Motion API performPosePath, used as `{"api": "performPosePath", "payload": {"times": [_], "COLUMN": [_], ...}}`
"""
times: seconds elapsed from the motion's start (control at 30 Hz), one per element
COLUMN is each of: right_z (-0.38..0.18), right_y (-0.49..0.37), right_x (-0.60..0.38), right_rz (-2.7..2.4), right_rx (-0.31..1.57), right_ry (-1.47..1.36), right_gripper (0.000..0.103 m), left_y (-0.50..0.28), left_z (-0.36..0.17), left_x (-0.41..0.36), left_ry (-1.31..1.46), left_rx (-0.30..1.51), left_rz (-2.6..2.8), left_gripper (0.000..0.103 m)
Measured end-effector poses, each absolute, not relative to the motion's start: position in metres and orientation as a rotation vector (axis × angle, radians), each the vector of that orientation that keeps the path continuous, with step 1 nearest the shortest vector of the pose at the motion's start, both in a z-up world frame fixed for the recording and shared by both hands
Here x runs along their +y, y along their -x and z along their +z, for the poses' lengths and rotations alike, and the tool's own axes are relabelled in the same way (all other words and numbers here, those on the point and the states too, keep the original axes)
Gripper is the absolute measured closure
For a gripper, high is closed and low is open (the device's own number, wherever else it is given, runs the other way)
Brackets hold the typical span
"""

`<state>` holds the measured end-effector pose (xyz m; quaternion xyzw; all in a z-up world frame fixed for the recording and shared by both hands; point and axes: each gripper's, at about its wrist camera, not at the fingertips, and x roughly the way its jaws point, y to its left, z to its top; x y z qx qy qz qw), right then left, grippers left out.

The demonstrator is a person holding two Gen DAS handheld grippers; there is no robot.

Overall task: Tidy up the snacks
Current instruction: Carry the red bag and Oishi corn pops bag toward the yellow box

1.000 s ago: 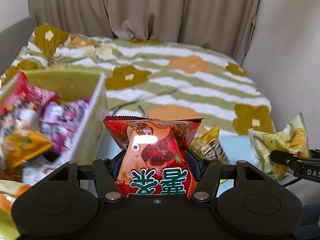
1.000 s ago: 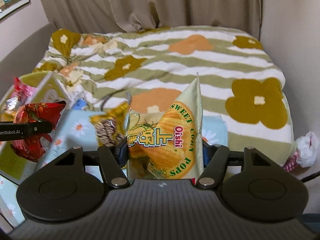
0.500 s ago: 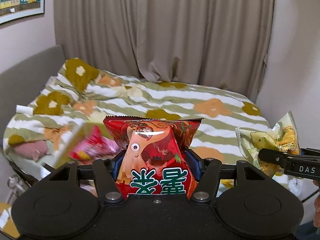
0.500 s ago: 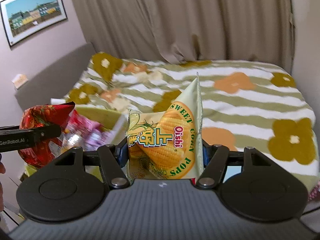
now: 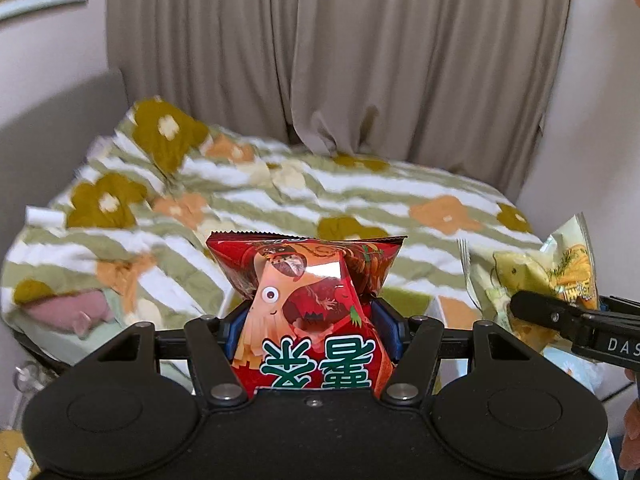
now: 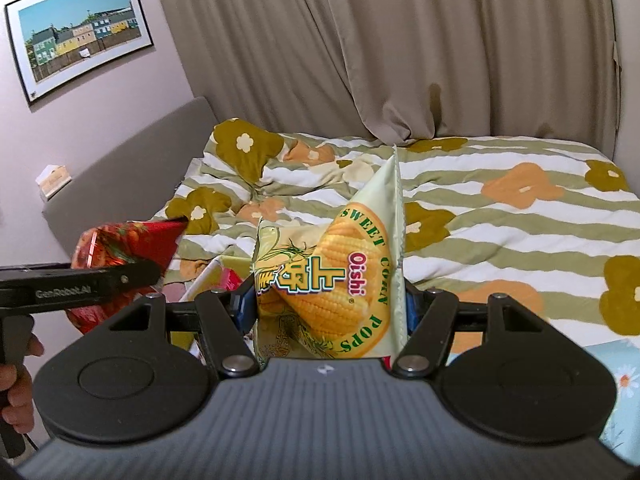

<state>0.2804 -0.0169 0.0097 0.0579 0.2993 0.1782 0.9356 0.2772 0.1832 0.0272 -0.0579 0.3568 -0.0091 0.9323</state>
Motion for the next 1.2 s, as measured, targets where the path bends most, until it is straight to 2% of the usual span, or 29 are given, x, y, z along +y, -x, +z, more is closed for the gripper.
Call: {"api": "performPosePath", "payload": {"times": [0.17, 0.23, 0.3, 0.57, 1.07, 1.17, 1.2], "right_z": [-0.001, -0.005, -0.008, -0.013, -0.026, -0.037, -0.04], "right_y": [-0.286, -0.286, -0.286, -0.282, -0.325, -0.335, -0.336], "right_x": [0.006, 0.011, 0.016, 0.021, 0.043, 0.047, 0.046], "right_rz": [0.305, 0.285, 0.272, 0.254, 0.31, 0.318, 0.314], "right_rx": [0.647, 0.661, 0.672, 0.686, 0.716, 0.724, 0.718], "right_ry": [-0.141, -0.141, -0.14, -0.128, -0.105, -0.145, -0.163], "right_gripper": [0.023, 0.023, 0.023, 0.023, 0.019, 0.0, 0.0], "left_y": [-0.301, -0.306, -0.303, -0.281, -0.264, -0.265, -0.264], "left_z": [0.0, -0.006, -0.007, 0.0, 0.003, -0.001, -0.002], "left_x": [0.203, 0.208, 0.215, 0.232, 0.228, 0.227, 0.227], "left_ry": [0.155, 0.177, 0.202, 0.26, 0.165, 0.148, 0.14], "left_rx": [0.828, 0.844, 0.828, 0.821, 0.754, 0.761, 0.763], "left_rz": [-0.1, -0.117, -0.129, -0.122, -0.043, -0.029, -0.024], "left_gripper": [0.033, 0.007, 0.001, 0.0, 0.0, 0.0, 0.0]}}
